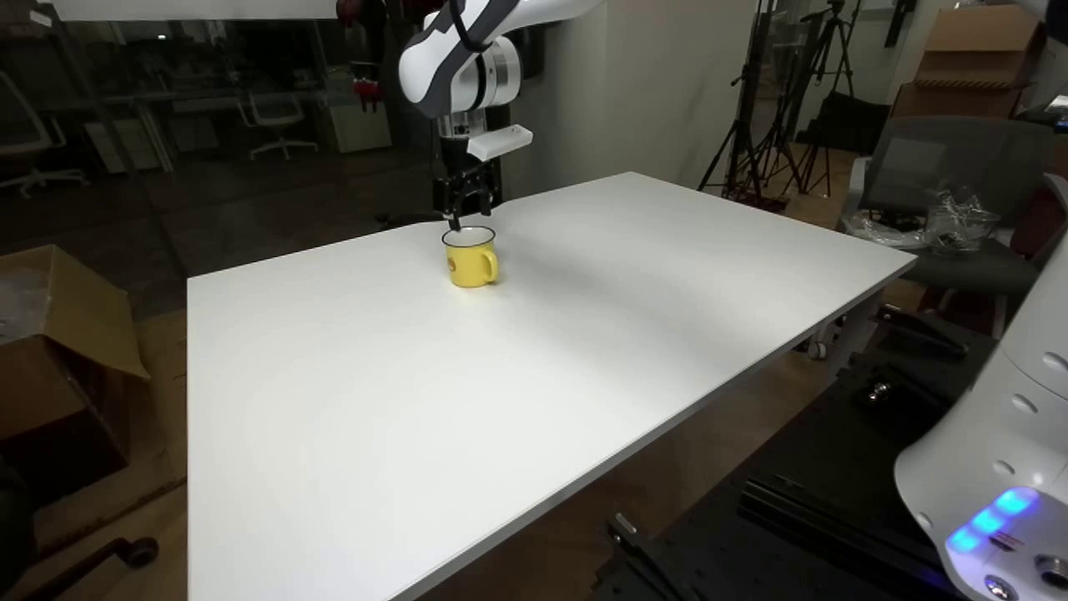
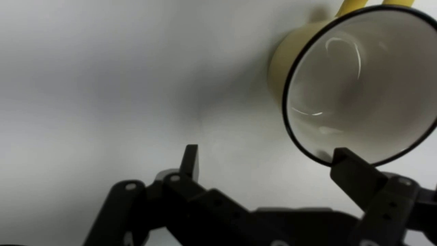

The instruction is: Move the cup forward

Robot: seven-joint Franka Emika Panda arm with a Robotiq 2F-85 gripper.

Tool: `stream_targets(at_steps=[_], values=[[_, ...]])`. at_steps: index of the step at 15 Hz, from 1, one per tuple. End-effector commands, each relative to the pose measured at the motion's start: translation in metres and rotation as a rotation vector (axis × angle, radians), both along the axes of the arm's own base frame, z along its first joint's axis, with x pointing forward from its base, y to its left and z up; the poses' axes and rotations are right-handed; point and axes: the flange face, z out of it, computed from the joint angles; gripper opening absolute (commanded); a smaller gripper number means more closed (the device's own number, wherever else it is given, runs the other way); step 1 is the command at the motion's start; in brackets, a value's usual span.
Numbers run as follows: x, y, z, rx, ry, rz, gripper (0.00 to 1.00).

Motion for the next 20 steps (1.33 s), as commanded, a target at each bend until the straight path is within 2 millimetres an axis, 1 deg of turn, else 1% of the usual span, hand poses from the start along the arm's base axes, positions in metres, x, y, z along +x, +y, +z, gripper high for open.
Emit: stream_targets(at_steps=[1,5,6,8,9,11,14,17,19,20], values=[[-0.002,0.008,0.007,0.003,-0.01,-0.022,1.0],[-0.01,0.013,0.004,0.009,-0.021,-0.037,1.0],[-0.014,0.015,0.004,0.012,-0.03,-0.044,1.0],[-0.026,0.025,0.005,0.025,-0.043,-0.017,1.0],[-0.008,0.014,-0.003,0.016,-0.046,-0.007,1.0],[-0.015,0.022,-0.003,0.023,-0.049,0.003,1.0],[-0.021,0.026,-0.001,0.016,-0.048,0.014,1.0],[-0.032,0.024,-0.002,0.018,-0.061,0.013,1.0],[-0.037,0.018,-0.011,0.023,-0.076,0.006,1.0],[-0.038,0.017,-0.015,0.026,-0.083,0.003,0.75]])
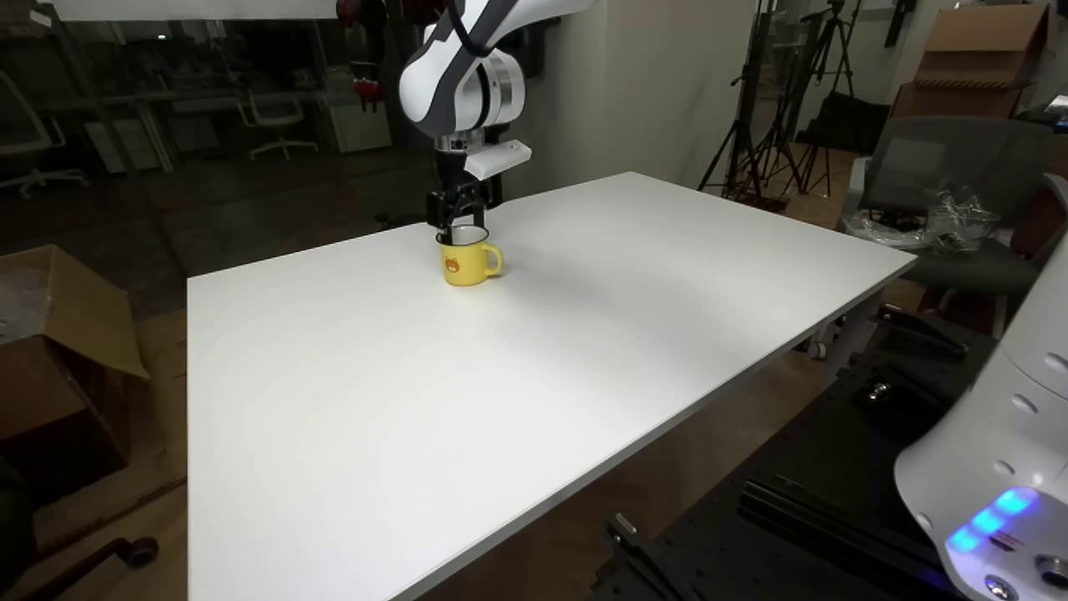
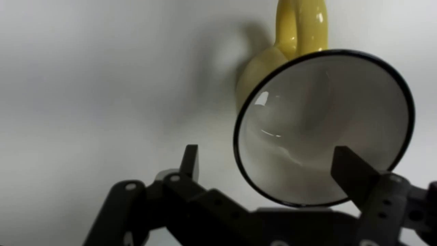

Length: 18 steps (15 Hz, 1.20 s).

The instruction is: Move the cup forward

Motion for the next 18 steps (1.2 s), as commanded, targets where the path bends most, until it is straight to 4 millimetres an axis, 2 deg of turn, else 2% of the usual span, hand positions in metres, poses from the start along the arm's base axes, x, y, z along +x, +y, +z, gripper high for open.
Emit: stream_targets(at_steps=[1,11,13,18], values=[[-0.013,-0.007,-0.004,0.003,-0.019,-0.009,0.75],[-0.024,-0.011,-0.018,0.011,-0.027,-0.017,0.05],[-0.026,-0.013,-0.018,0.01,-0.026,-0.021,0.0],[-0.031,-0.015,-0.02,0.014,-0.008,-0.026,0.02]])
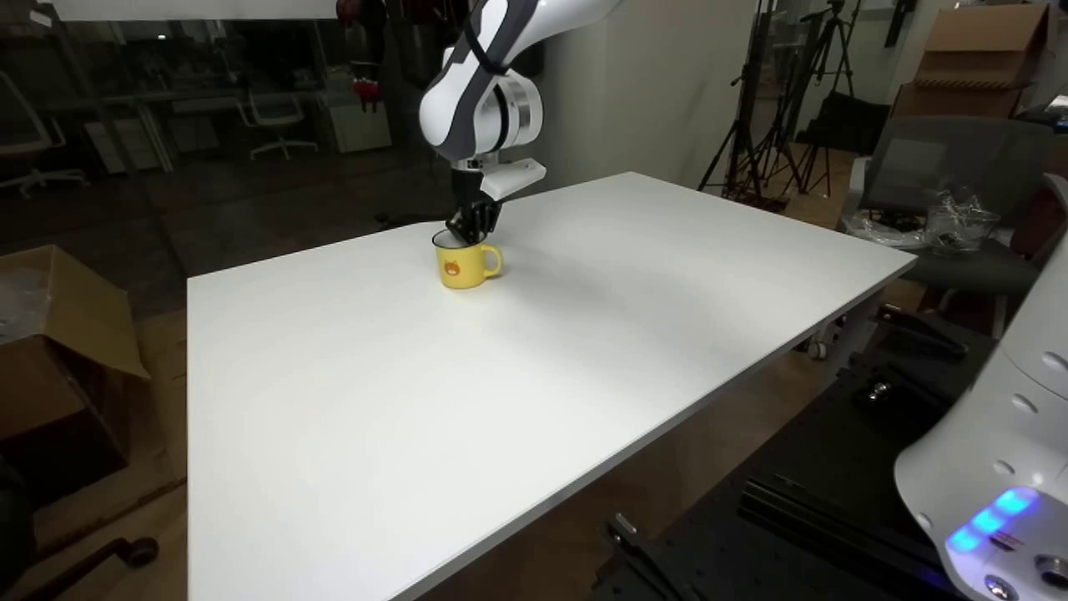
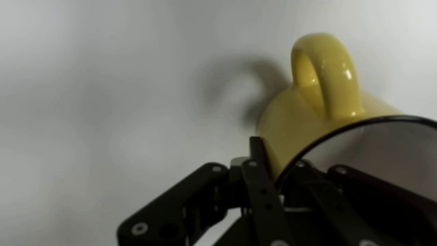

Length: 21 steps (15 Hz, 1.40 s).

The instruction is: Move the cup forward

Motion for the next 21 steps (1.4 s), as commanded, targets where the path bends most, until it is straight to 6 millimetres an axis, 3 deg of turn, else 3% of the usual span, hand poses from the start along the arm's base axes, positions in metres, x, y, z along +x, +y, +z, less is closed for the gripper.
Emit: stream_targets(at_steps=[1,7,8,15,16,21], values=[[-0.009,-0.001,0.008,0.008,0.009,-0.011,0.02],[-0.011,0.0,0.007,0.031,0.026,-0.014,0.02],[-0.002,-0.001,-0.001,0.009,0.007,-0.009,0.1],[-0.004,0.0,-0.001,0.016,0.013,-0.01,0.1],[-0.004,0.0,-0.001,0.016,0.013,-0.01,0.02],[-0.058,0.019,-0.003,0.018,-0.002,0.036,0.02]])
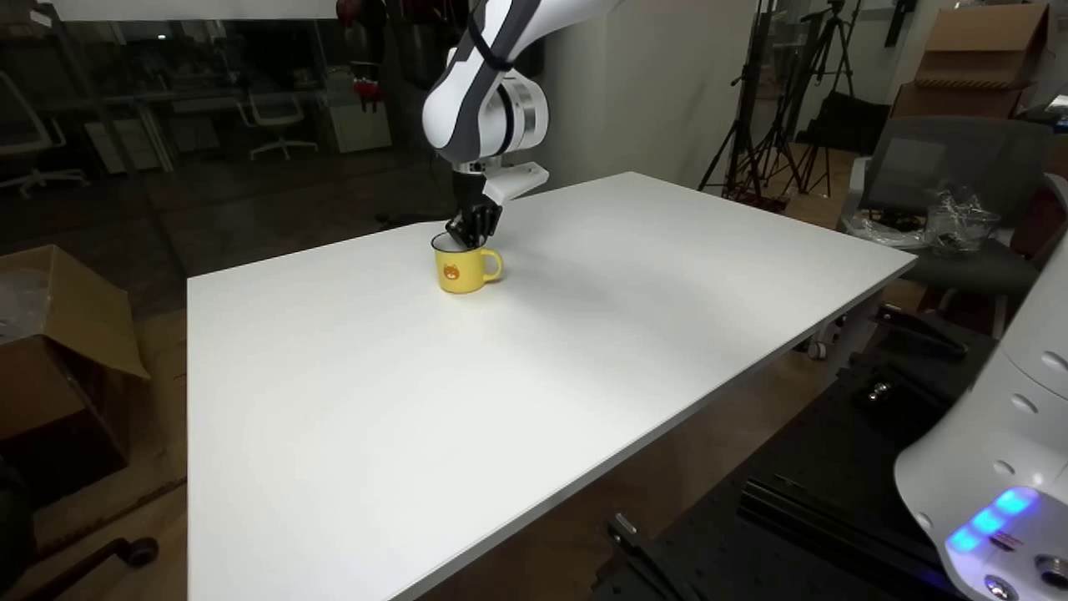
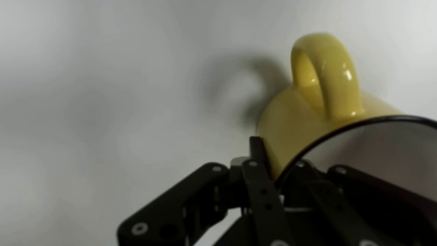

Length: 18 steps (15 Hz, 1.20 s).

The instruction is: Move the cup forward

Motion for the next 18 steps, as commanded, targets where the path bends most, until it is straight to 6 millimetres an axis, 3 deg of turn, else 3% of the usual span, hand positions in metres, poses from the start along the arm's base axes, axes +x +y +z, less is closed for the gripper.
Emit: stream_targets(at_steps=[1,6,12,13,15,18], values=[[-0.052,0.013,-0.003,0.001,0.024,0.015,0.02],[-0.121,0.01,0.002,-0.012,0.133,-0.052,0.02],[-0.221,-0.004,0.009,-0.056,0.217,-0.129,0.02],[-0.181,-0.001,0.002,-0.034,0.21,-0.097,0.1],[-0.208,-0.004,0.003,-0.043,0.226,-0.104,0.1],[-0.218,-0.005,0.003,-0.046,0.233,-0.106,0.1]])
